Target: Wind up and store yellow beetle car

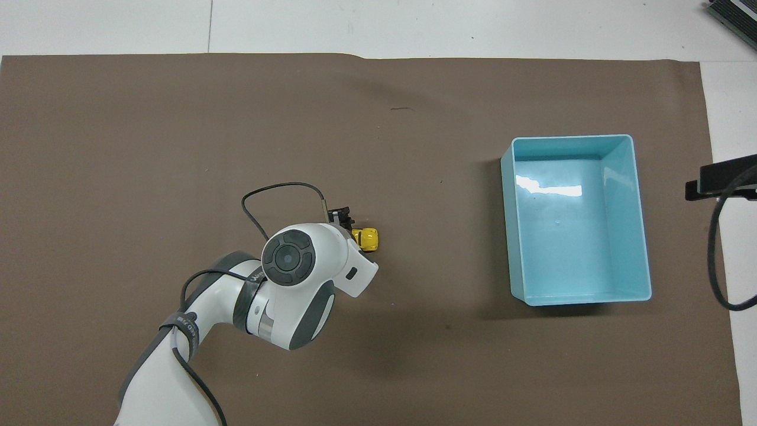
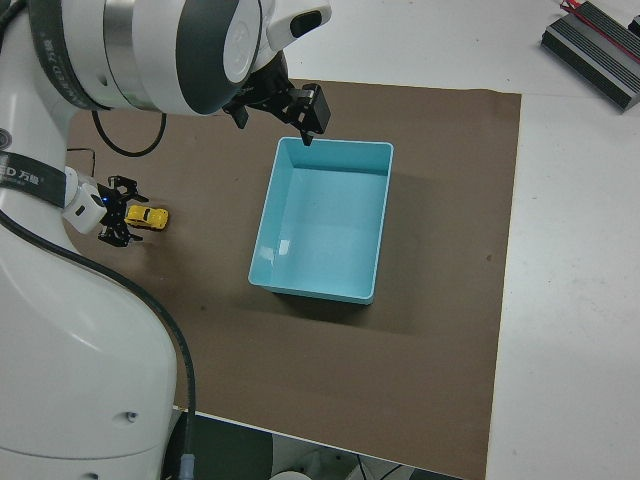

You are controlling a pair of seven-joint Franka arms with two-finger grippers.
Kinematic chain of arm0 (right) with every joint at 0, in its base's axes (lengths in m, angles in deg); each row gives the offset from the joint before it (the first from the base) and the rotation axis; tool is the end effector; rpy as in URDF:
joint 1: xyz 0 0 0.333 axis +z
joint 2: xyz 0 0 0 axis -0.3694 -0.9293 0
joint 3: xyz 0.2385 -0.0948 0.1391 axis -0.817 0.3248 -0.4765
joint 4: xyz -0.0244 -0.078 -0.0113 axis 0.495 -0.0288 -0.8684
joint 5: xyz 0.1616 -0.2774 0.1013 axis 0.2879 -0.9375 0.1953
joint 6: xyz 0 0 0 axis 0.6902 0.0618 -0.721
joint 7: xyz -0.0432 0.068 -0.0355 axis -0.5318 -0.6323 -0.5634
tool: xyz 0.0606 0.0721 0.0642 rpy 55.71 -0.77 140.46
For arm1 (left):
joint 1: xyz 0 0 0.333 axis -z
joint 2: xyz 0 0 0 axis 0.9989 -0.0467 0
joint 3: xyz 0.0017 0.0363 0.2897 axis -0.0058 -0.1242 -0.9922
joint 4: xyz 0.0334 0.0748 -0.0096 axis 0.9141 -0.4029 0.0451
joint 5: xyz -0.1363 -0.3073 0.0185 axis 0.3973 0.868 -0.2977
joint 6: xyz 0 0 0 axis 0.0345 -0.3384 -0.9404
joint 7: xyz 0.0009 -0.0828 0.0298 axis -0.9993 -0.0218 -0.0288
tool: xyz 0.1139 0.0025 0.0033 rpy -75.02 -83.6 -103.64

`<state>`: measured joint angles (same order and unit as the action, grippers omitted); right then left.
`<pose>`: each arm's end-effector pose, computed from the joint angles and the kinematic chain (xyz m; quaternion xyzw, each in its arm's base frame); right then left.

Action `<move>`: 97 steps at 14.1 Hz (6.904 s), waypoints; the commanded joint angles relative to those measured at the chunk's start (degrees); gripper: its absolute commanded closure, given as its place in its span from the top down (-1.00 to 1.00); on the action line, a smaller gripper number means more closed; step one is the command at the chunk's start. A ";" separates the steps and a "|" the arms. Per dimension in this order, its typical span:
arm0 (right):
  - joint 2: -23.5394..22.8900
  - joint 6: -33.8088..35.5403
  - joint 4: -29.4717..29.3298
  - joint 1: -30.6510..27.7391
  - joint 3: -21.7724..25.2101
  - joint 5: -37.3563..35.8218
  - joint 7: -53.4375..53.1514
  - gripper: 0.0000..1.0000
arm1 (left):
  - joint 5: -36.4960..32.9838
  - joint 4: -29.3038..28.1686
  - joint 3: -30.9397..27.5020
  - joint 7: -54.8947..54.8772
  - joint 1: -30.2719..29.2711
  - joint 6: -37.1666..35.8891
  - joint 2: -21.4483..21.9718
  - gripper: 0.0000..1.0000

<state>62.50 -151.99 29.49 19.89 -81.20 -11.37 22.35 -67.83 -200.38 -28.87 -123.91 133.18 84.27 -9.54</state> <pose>0.4749 -0.0054 0.6573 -0.9964 0.0768 -0.0154 0.0320 0.4365 -0.3405 0.3118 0.7224 -0.6800 0.1198 0.0363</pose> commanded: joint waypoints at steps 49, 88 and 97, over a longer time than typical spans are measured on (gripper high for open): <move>0.88 -0.42 0.71 -0.24 0.79 1.21 -0.70 1.00 | 0.07 1.88 -1.97 -15.55 -25.21 -24.28 14.83 1.00; 4.75 -19.73 26.53 15.74 -0.53 -2.12 72.25 1.00 | -14.61 35.53 -4.34 56.39 -35.49 -68.39 16.43 1.00; -2.36 -33.63 33.58 16.81 -0.53 -2.48 75.94 1.00 | -13.73 34.22 -3.99 56.65 -35.66 -66.56 17.39 1.00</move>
<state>60.86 -183.13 61.62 36.66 -81.89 -12.86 96.87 -80.98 -167.29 -32.47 -67.99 97.48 18.57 8.22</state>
